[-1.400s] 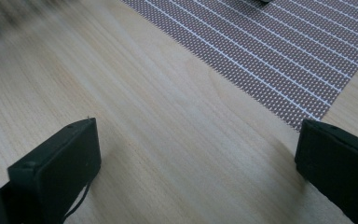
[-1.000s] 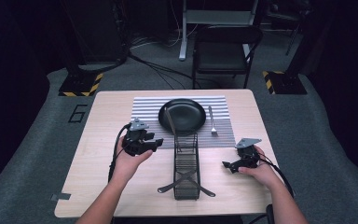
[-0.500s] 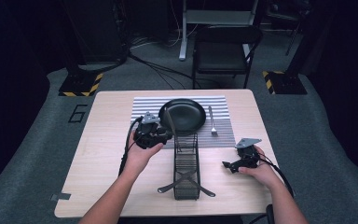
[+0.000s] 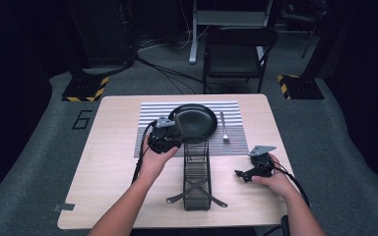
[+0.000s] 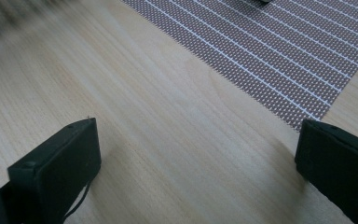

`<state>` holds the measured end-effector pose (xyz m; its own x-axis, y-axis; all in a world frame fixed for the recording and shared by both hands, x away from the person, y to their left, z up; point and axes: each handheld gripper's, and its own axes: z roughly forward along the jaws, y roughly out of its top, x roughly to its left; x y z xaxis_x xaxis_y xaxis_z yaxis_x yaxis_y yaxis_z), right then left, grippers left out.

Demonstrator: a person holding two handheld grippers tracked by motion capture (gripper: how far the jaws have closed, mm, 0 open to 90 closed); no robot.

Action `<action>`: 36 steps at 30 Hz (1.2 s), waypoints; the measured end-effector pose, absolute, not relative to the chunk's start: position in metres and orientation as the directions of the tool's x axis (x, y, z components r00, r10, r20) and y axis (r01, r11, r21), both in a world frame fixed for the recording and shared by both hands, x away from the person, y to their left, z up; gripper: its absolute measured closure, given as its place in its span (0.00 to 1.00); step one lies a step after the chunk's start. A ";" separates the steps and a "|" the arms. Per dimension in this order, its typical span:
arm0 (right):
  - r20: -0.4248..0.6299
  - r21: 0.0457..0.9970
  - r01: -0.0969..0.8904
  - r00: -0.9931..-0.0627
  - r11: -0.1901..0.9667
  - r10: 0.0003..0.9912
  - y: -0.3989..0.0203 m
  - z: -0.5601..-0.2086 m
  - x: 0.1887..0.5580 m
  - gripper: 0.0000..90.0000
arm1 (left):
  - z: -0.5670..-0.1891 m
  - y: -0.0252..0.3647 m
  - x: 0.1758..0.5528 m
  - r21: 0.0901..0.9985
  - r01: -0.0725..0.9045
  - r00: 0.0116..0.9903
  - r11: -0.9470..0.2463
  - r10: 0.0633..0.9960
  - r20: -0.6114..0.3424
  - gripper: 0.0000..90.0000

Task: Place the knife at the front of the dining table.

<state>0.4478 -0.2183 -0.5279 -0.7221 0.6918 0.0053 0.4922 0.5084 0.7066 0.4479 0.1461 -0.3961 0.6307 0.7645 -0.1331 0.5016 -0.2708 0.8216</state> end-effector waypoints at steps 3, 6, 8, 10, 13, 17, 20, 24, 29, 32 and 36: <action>0.005 0.707 0.492 -0.722 0.509 0.692 -0.218 -0.528 0.448 0.00 | -0.396 0.146 0.450 0.823 0.507 0.624 -0.256 0.768 -0.146 0.79; 0.005 0.707 0.492 -0.722 0.508 0.692 -0.218 -0.528 0.448 0.00 | -0.396 0.145 0.450 0.826 0.505 0.627 -0.252 0.764 -0.150 0.83; 0.005 0.707 0.492 -0.722 0.508 0.692 -0.218 -0.528 0.448 0.00 | -0.396 0.143 0.450 0.828 0.498 0.631 -0.258 0.762 -0.142 0.86; 0.006 0.706 0.492 -0.722 0.508 0.692 -0.218 -0.528 0.448 0.00 | -0.396 0.142 0.450 0.829 0.495 0.631 -0.260 0.763 -0.138 0.87; 0.005 0.707 0.492 -0.722 0.508 0.692 -0.218 -0.528 0.448 0.00 | -0.396 0.141 0.450 0.832 0.493 0.632 -0.256 0.762 -0.140 0.87; 0.005 0.706 0.492 -0.722 0.508 0.692 -0.218 -0.528 0.448 0.00 | -0.395 0.141 0.449 0.831 0.488 0.639 -0.267 0.758 -0.132 0.88; 0.005 0.707 0.492 -0.722 0.509 0.692 -0.218 -0.528 0.448 0.00 | -0.394 0.141 0.447 0.830 0.483 0.644 -0.279 0.756 -0.121 0.88; 0.005 0.707 0.492 -0.722 0.508 0.692 -0.218 -0.528 0.448 0.00 | -0.394 0.140 0.441 0.835 0.470 0.661 -0.287 0.741 -0.117 0.90; 0.005 0.707 0.492 -0.722 0.508 0.692 -0.218 -0.528 0.448 0.00 | -0.393 0.138 0.438 0.837 0.462 0.679 -0.294 0.724 -0.120 0.91; 0.005 0.706 0.492 -0.722 0.509 0.692 -0.218 -0.528 0.448 0.00 | -0.391 0.137 0.438 0.831 0.453 0.690 -0.321 0.717 -0.099 0.91; 0.005 0.707 0.492 -0.722 0.509 0.691 -0.218 -0.528 0.448 0.00 | -0.386 0.138 0.436 0.828 0.456 0.700 -0.325 0.706 -0.108 0.92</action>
